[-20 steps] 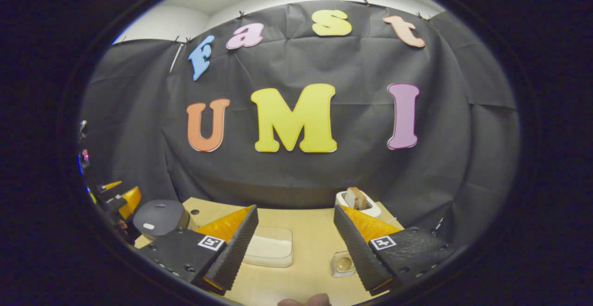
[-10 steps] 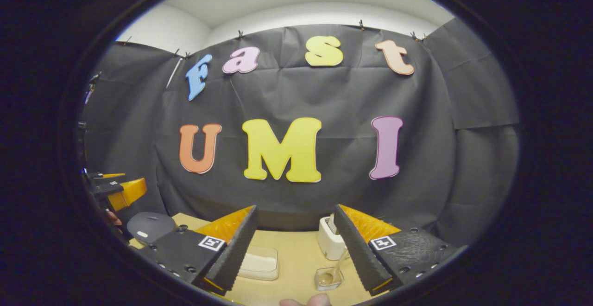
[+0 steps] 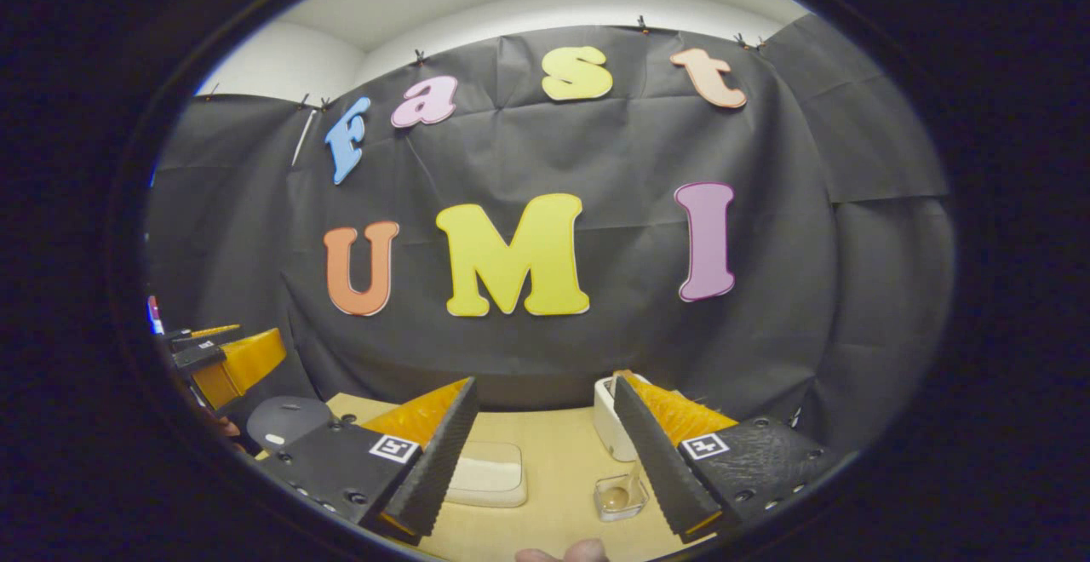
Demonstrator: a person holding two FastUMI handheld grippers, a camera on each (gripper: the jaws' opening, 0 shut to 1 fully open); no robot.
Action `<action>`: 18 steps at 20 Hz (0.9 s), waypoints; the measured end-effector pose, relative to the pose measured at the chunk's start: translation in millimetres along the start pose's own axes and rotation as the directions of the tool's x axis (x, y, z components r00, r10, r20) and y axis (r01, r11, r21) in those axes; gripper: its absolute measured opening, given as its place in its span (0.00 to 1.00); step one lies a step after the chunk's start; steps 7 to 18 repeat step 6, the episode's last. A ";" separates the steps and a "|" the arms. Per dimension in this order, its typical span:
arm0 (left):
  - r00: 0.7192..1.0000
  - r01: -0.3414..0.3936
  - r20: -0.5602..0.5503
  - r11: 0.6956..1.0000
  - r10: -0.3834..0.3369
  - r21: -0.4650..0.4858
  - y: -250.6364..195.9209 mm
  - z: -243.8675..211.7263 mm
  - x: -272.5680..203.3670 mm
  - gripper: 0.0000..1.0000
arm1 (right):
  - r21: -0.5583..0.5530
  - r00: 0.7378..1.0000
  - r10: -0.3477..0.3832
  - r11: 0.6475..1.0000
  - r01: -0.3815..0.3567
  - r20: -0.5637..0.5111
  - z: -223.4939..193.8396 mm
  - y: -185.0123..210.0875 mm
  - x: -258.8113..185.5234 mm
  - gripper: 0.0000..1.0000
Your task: Close the left gripper, press the button to open the rice cooker; take a wooden spoon from the chopstick holder with the right hand, scoop a spoonful of rice and pour it into the rice cooker, then put the wooden spoon back into the chopstick holder.
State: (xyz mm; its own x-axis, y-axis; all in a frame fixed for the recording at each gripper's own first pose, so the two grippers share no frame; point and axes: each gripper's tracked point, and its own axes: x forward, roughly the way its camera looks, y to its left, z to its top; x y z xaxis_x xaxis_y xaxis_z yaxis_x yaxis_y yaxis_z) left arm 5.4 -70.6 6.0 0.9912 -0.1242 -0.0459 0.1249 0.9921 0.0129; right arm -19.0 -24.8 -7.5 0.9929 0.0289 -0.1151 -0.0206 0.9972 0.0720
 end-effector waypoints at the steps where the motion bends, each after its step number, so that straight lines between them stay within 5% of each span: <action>1: 1.000 0.003 0.003 1.000 -0.003 0.003 -1.6 1.4 0.2 0.96 | 0.001 1.000 0.002 1.000 -0.002 -0.001 0.3 0.4 0.9 0.92; 18: 1.000 -0.005 -0.005 1.000 0.005 0.002 -1.9 -3.0 1.4 0.96 | -0.005 1.000 0.014 1.000 -0.014 0.015 3.2 5.1 5.3 0.95</action>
